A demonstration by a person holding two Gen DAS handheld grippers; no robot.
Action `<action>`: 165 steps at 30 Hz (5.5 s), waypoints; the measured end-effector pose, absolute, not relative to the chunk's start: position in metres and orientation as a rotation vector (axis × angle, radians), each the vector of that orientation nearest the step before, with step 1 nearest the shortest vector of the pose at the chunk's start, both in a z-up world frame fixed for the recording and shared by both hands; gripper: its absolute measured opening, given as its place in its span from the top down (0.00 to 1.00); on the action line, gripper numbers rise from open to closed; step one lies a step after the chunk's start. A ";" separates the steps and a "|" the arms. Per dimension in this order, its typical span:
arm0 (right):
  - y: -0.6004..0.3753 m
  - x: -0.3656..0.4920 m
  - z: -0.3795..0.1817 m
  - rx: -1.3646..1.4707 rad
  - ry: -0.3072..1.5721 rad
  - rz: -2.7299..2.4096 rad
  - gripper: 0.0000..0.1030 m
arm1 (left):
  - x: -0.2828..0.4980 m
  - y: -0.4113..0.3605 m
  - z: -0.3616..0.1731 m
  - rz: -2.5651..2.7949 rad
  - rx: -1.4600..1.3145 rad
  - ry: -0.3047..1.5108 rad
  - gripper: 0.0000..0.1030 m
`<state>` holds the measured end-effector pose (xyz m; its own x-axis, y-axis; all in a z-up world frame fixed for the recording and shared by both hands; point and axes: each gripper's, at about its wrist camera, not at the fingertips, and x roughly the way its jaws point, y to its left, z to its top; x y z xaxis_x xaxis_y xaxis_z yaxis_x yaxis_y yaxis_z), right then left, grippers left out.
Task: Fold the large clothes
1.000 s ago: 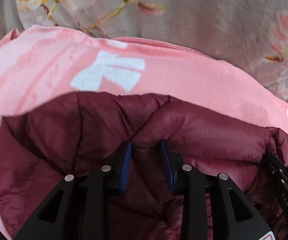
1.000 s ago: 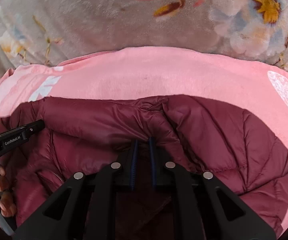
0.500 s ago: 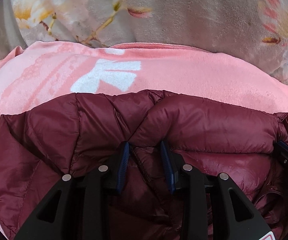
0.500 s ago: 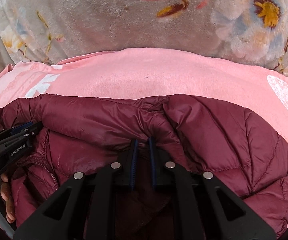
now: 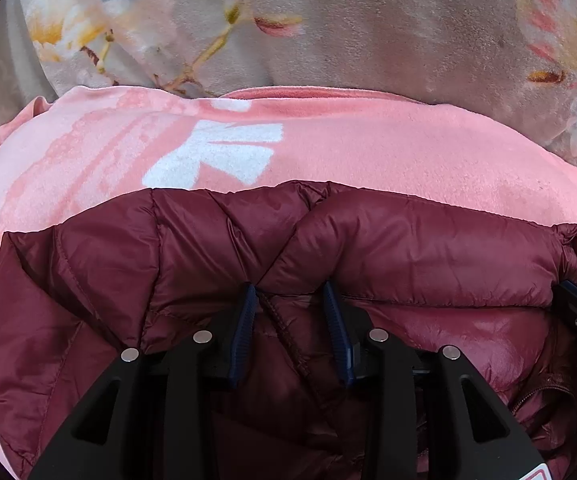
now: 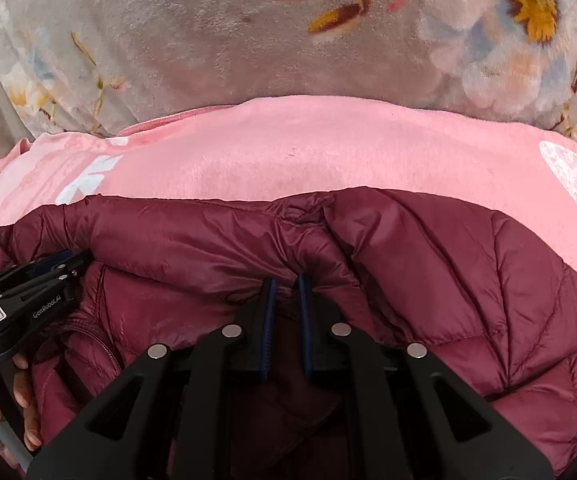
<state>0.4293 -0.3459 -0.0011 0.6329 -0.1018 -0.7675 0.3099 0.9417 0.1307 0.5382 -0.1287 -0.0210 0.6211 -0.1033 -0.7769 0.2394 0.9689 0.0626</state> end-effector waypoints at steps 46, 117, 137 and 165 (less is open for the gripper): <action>-0.346 -0.071 0.038 0.575 0.872 -0.365 0.36 | 0.241 0.151 0.003 -0.245 -0.046 1.148 0.32; -0.240 0.224 0.050 0.248 0.920 -0.162 0.50 | 0.318 -0.039 0.045 -0.258 0.204 0.932 0.32; -0.246 0.296 0.051 0.227 0.842 -0.184 1.00 | 0.376 -0.063 0.043 -0.241 0.123 0.949 0.32; -0.248 0.285 -0.003 0.300 0.920 -0.188 1.00 | 0.358 -0.066 -0.003 -0.203 0.176 0.907 0.27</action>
<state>0.2855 -0.2478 -0.0027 0.5939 -0.0318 -0.8039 0.2863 0.9422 0.1743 0.3577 -0.0659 -0.0034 0.5996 -0.1002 -0.7940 0.2479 0.9666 0.0652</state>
